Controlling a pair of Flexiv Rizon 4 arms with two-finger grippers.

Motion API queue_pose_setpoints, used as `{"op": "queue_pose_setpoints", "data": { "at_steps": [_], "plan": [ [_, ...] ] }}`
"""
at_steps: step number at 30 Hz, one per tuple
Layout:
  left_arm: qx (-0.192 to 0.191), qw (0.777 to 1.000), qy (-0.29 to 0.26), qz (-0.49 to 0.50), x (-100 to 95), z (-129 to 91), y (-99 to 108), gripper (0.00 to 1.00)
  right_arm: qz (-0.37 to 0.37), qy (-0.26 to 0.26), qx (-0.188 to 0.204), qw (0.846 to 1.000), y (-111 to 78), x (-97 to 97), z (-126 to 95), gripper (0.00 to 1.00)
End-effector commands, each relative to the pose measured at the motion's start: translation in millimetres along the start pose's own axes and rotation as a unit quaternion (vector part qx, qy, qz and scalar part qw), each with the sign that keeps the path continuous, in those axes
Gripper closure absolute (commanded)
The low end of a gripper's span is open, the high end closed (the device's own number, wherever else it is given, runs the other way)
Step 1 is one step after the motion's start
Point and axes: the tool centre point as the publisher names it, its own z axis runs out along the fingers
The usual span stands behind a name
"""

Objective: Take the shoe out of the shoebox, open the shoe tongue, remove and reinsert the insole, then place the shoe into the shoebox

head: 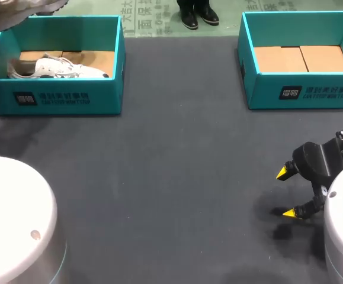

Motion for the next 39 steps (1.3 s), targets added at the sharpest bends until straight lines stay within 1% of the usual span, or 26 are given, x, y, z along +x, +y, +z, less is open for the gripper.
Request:
{"op": "queue_pose_setpoints", "data": {
  "at_steps": [1, 2, 3, 5, 6, 7, 11, 13, 16, 19, 20, 23, 25, 26, 36, 37, 39],
  "plan": [
    [-0.006, 1.000, -0.020, 0.013, 2.0, -1.4, -3.1, 1.00, 0.000, -0.002, 0.001, 1.000, 0.0, 2.5, -0.7, 0.00],
    [-0.013, 1.000, -0.020, 0.018, 0.5, -0.1, 0.2, 1.00, 0.000, -0.002, 0.001, 1.000, 0.0, 2.5, -0.7, 0.00],
    [-0.009, 0.998, -0.031, 0.048, -0.9, 0.6, 1.8, 1.00, 0.000, -0.002, 0.001, 1.000, 0.0, 2.5, -0.7, 0.00],
    [-0.006, 0.995, -0.033, 0.090, -4.0, 3.9, 6.0, 1.00, 0.000, -0.002, 0.001, 1.000, 0.0, 2.5, -0.7, 0.00],
    [0.003, 0.992, -0.043, 0.120, -4.6, 4.9, 6.9, 1.00, 0.000, -0.002, 0.001, 1.000, 0.0, 2.5, -0.7, 0.00],
    [0.006, 0.993, -0.035, 0.113, -5.7, 6.5, 10.0, 1.00, 0.000, -0.002, 0.001, 1.000, 0.0, 2.5, -0.7, 0.00],
    [0.004, 0.986, -0.043, 0.160, -7.7, 11.5, 17.1, 1.00, 0.000, -0.002, 0.001, 1.000, 0.0, 2.5, -0.7, 0.00],
    [-0.011, 0.987, -0.034, 0.158, -8.9, 13.6, 22.6, 1.00, 0.000, -0.002, 0.001, 1.000, 0.0, 2.5, -0.7, 0.00],
    [-0.019, 0.984, -0.034, 0.172, -11.4, 14.6, 30.8, 1.00, 0.000, -0.002, 0.001, 1.000, 0.0, 2.5, -0.7, 0.00],
    [-0.017, 0.982, -0.032, 0.186, -16.7, 15.2, 39.8, 1.00, 0.000, -0.002, 0.001, 1.000, 0.0, 2.5, -0.7, 0.00],
    [-0.022, 0.983, -0.024, 0.179, -19.3, 15.6, 42.8, 1.00, 0.000, -0.002, 0.001, 1.000, 0.0, 2.5, -0.7, 0.00],
    [-0.015, 0.982, -0.021, 0.190, -27.0, 17.7, 50.3, 1.00, 0.000, -0.002, 0.001, 1.000, 0.0, 2.5, -0.7, 0.00],
    [-0.002, 0.973, -0.021, 0.230, -32.0, 19.8, 52.9, 1.00, 0.000, -0.002, 0.001, 1.000, 0.0, 2.5, -0.7, 0.00],
    [-0.009, 0.972, -0.012, 0.233, -34.8, 21.8, 54.9, 1.00, 0.000, -0.002, 0.001, 1.000, 0.0, 2.5, -0.7, 0.00],
    [-0.009, 0.972, -0.012, 0.233, -34.8, 21.8, 54.9, 1.00, 0.000, -0.002, 0.001, 1.000, 0.0, 2.5, -0.7, 0.00],
    [0.008, 0.968, -0.021, 0.251, -39.5, 25.6, 54.4, 1.00, 0.000, -0.002, 0.001, 1.000, 0.0, 2.5, -0.7, 0.00],
    [0.008, 0.964, -0.028, 0.265, -48.7, 33.2, 57.2, 1.00, 0.000, -0.002, 0.001, 1.000, 0.0, 2.5, -0.7, 0.00]
  ]
}}
